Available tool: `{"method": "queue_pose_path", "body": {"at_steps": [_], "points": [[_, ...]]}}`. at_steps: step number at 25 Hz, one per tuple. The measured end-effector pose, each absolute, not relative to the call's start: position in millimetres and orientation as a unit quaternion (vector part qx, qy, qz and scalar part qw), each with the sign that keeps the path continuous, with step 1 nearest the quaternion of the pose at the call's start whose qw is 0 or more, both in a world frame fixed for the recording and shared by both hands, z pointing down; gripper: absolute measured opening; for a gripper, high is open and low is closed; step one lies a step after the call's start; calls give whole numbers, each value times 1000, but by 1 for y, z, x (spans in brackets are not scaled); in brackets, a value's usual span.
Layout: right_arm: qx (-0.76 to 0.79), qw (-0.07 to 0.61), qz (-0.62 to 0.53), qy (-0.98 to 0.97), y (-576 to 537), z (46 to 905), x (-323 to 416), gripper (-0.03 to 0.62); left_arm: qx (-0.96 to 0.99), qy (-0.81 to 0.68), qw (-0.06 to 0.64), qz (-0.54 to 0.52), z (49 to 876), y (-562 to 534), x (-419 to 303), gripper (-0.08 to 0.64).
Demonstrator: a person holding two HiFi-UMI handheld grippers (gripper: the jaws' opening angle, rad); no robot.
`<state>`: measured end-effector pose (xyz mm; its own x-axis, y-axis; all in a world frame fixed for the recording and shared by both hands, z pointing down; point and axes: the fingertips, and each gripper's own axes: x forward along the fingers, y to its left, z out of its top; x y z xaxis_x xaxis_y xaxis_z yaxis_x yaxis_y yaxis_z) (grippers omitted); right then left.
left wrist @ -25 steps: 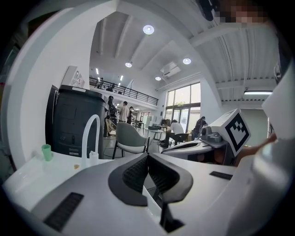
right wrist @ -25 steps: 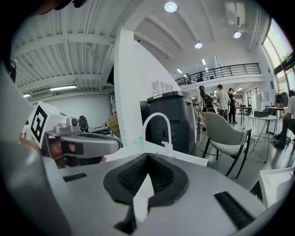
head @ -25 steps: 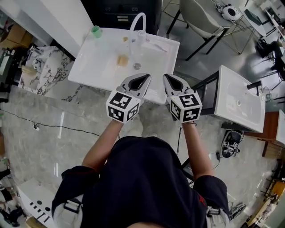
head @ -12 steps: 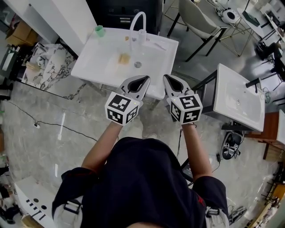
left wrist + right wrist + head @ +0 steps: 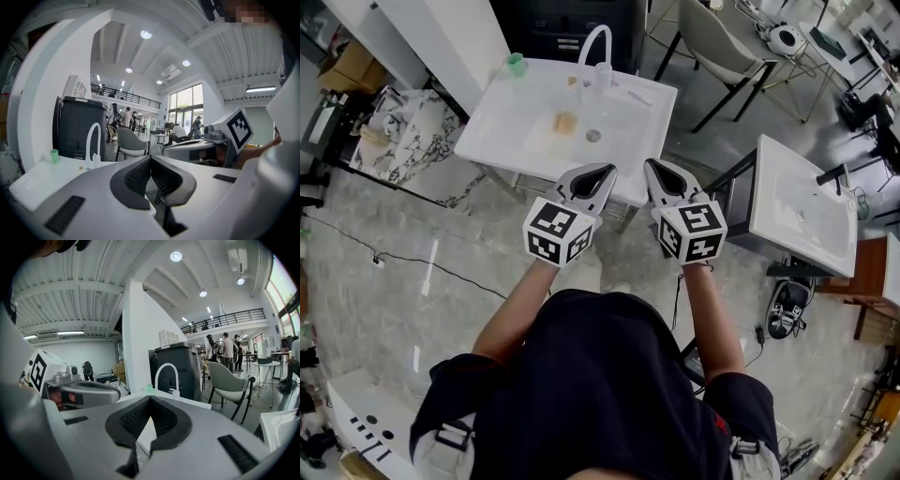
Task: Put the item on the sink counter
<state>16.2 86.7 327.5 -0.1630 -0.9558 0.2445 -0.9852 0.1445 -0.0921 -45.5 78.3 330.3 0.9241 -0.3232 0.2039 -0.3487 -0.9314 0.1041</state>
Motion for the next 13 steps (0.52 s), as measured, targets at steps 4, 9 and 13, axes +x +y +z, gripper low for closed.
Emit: {"method": "queue_pose_path", "body": {"at_steps": [4,9,13], "points": [[644,61,114,-754,89,326,14,34,978,-173,68,89,329,81,-48,14],[645,60,116,-753,96,326,19,34,978,-175,70,88,328,87,-45,14],[646,58,117,-752,100,328,20,34,977,-176,73,92,333,89,-46,14]]}}
